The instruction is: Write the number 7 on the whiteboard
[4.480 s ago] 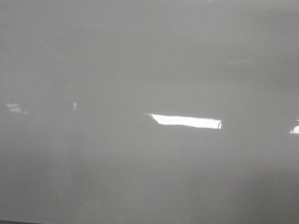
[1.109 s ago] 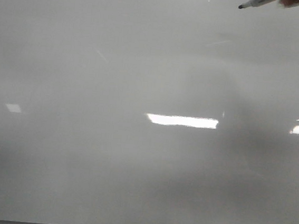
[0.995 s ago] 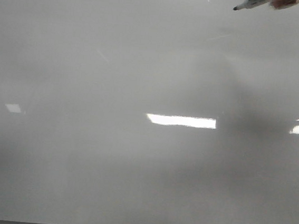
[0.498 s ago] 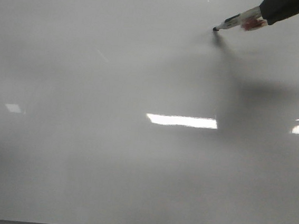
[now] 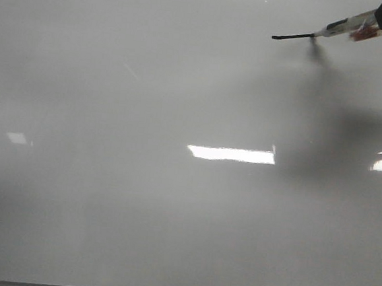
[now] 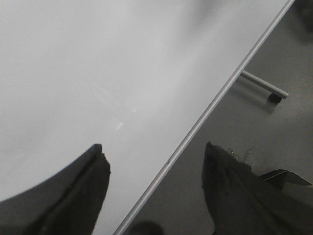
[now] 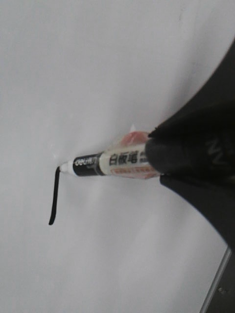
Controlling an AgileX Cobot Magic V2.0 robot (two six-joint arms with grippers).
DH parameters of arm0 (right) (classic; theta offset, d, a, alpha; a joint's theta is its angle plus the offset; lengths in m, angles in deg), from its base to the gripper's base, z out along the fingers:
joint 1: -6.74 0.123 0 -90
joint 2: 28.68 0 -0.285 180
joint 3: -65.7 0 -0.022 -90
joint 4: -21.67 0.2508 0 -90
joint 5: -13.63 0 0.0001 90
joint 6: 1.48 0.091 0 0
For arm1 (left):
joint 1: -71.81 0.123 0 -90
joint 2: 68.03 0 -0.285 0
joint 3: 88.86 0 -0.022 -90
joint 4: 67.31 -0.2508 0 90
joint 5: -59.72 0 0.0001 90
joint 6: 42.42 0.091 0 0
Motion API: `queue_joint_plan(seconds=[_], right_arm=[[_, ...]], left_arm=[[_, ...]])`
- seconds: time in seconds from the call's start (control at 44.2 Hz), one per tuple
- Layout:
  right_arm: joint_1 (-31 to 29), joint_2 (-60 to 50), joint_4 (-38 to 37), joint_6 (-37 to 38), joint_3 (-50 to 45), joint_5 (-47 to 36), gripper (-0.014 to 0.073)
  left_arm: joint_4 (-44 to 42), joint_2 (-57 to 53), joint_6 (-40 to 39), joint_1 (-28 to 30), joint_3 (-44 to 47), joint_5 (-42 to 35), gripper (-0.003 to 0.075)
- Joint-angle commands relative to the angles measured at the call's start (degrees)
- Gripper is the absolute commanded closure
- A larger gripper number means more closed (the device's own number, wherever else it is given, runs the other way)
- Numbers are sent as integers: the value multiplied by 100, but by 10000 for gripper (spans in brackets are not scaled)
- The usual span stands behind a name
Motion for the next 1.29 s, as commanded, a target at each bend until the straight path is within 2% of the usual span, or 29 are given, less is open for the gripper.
queue_joint_plan(seconds=[0.0,0.09,0.249,0.385,0.543,0.679,0.837,1.063,1.267], right_arm=[[99,31,-80,-130,155,34,658],[283,222,-80,-129,-46,424,658],[542,249,-73,-129,-295,341,662],[766,-183,-53,-254,-274,449,662],[1315,-826,183,-1603,-312,1246,662],[1705,-1201,917,-2907,-329,1993,662],[1828,-1367,1817,-3644,-329,2465,662],[1828,-1367,2138,-3895,-329,2620,662],[1828,-1367,2138,-3895,-329,2615,662]], left_arm=[[143,-46,-67,17,-153,-379,302],[143,-46,-67,17,-153,-379,302],[143,-46,-67,17,-153,-379,302],[159,-46,29,-7,-153,-344,302],[664,57,992,-259,-213,-123,299],[966,413,1426,-624,-423,222,299],[1166,897,1721,-1094,-603,217,299],[1693,1539,2198,-1617,-967,85,299],[1764,1937,2254,-1727,-1090,-70,300]])
